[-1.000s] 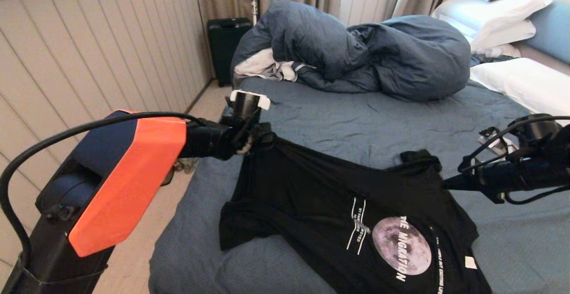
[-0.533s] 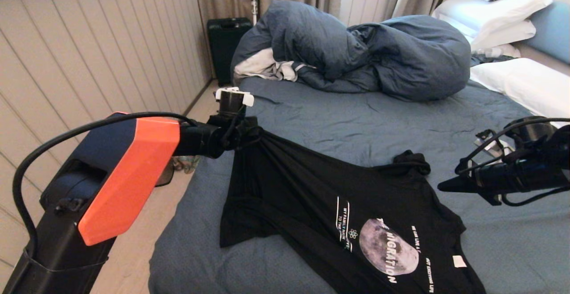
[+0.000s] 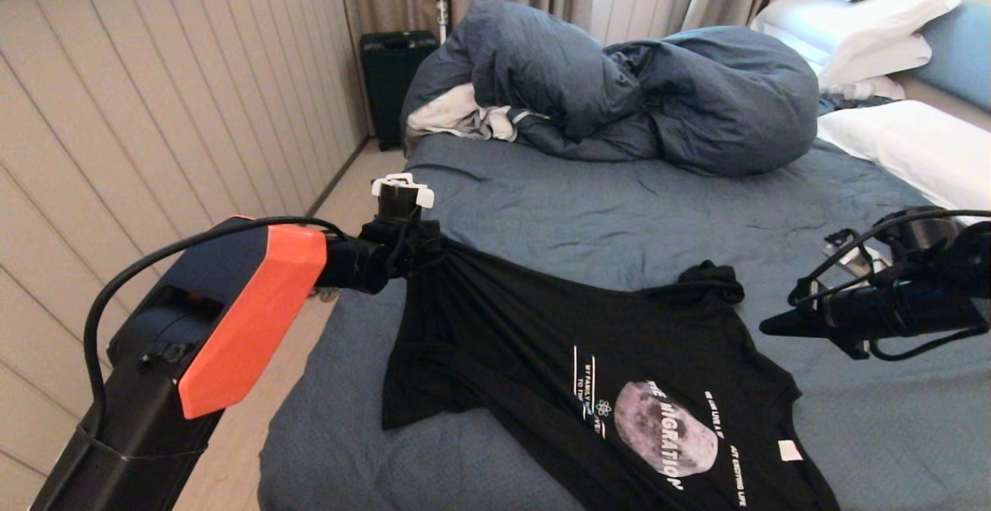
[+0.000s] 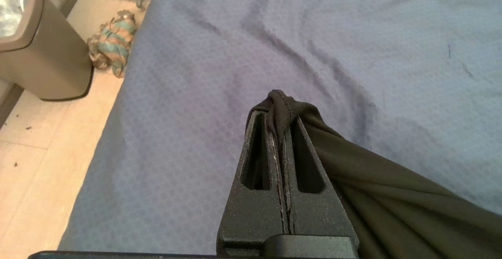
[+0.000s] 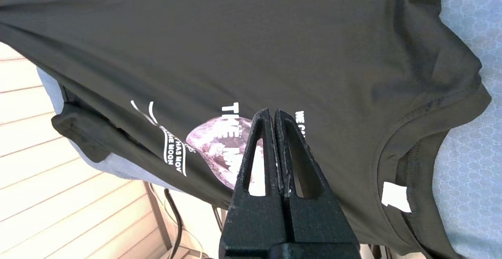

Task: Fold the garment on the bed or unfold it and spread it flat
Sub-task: Unford the black T-shirt

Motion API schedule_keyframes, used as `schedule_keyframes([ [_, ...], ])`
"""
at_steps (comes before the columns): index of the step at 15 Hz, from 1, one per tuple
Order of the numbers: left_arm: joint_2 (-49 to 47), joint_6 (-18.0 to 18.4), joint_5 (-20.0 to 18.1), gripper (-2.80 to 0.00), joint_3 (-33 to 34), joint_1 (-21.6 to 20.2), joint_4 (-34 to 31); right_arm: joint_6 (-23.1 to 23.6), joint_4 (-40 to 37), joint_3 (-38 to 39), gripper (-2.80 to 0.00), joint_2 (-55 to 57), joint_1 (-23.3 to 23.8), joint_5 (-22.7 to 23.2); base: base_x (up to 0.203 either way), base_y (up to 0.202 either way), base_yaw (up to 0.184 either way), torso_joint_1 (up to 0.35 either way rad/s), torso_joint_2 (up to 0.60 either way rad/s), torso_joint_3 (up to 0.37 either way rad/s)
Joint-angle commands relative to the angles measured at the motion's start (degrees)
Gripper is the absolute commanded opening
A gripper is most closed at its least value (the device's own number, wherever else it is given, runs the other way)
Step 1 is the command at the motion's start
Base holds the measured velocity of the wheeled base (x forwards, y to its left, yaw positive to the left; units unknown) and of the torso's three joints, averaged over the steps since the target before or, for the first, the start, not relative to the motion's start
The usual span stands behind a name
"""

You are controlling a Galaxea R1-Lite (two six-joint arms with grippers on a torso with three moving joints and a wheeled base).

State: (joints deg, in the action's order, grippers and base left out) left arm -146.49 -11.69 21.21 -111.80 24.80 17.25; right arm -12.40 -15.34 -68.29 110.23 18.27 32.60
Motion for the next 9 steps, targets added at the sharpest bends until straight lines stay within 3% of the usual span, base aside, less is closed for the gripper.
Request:
schedule_keyframes([
  [1, -0.4, 0.0, 0.5, -2.8, 0.0, -0.1, 0.3, -0.1, -0.1, 0.0, -2.8, 0.2, 0.0, 0.2, 0.0, 0.0, 0.0, 0.0, 0.0, 0.0],
  [2, -0.5, 0.3, 0.8, 0.0, 0.0, -0.1, 0.5, -0.1, -0.1, 0.0, -2.8, 0.2, 0.0, 0.2, 0.0, 0.0, 0.0, 0.0, 0.0, 0.0],
  [6, 0.7, 0.4, 2.4, 0.0, 0.1, 0.1, 0.9, -0.1, -0.1, 0.1, -2.8, 0.2, 0.0, 0.2, 0.0, 0.0, 0.0, 0.0, 0.0, 0.0],
  [9, 2.9, 0.1, 5.8, 0.0, 0.2, 0.2, 0.5, 0.0, -0.1, 0.3, -2.8, -0.1, 0.0, 0.2, 0.0, 0.0, 0.0, 0.0, 0.0, 0.0],
])
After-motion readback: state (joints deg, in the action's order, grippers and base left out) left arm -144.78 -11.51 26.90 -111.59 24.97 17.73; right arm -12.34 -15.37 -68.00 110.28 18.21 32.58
